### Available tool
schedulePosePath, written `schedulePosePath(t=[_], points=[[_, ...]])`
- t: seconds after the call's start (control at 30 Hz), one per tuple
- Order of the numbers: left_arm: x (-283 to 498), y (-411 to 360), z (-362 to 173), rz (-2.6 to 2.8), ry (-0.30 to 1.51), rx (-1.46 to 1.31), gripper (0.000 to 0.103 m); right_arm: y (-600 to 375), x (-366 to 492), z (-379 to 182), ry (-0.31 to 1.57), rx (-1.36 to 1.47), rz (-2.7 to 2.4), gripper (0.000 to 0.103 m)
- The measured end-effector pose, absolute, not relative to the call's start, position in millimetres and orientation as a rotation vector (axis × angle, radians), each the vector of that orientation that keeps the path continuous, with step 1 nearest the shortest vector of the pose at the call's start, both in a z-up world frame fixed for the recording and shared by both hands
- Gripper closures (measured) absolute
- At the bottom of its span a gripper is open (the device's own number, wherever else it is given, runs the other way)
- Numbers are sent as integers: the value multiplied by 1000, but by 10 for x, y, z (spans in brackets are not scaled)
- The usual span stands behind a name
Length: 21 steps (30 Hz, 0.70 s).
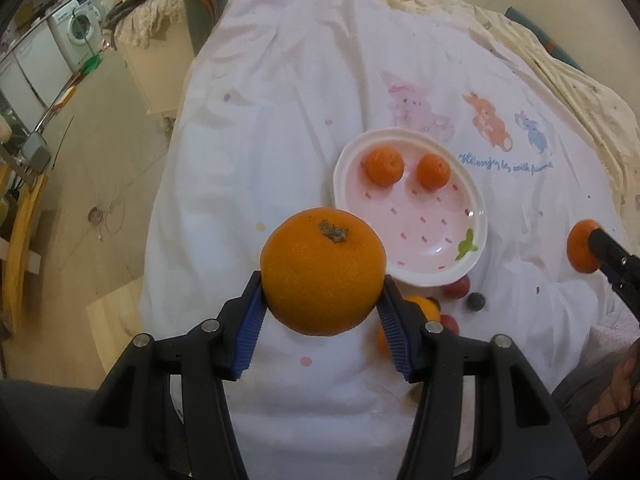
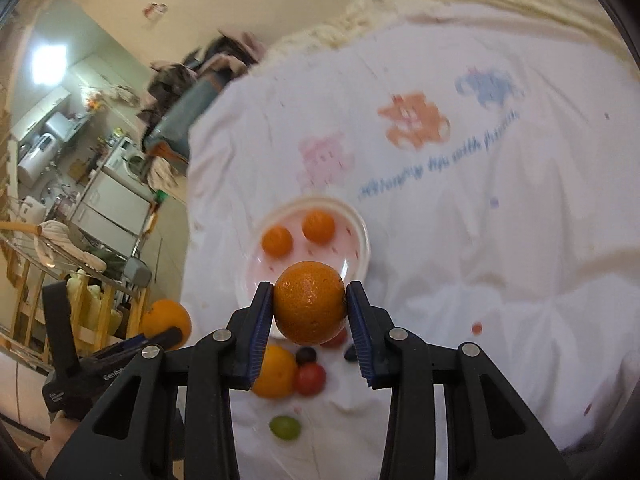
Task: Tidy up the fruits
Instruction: 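Carry the large orange and mandarin over the pink plate with both tools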
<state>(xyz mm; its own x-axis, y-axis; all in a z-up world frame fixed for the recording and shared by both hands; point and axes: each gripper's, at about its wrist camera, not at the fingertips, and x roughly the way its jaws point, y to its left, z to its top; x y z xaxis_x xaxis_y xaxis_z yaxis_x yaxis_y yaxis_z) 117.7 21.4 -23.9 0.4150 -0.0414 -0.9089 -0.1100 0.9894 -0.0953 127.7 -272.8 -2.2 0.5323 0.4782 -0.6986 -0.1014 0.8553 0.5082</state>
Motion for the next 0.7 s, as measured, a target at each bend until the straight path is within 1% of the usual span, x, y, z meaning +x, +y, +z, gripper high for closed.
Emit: schedulePosePath(t=[0.13,0.37,0.7], points=[[1281,159,-159,26,1135,-131,53,-2741,1380,71,923,423,373,64],[1567,27,-120,8,1135,-89,53,-2702,1650,28,943,404,375,64],[2000,-155,-257,-26,1168,-59,53,-2659,2081,-140,1003,396,388,64]])
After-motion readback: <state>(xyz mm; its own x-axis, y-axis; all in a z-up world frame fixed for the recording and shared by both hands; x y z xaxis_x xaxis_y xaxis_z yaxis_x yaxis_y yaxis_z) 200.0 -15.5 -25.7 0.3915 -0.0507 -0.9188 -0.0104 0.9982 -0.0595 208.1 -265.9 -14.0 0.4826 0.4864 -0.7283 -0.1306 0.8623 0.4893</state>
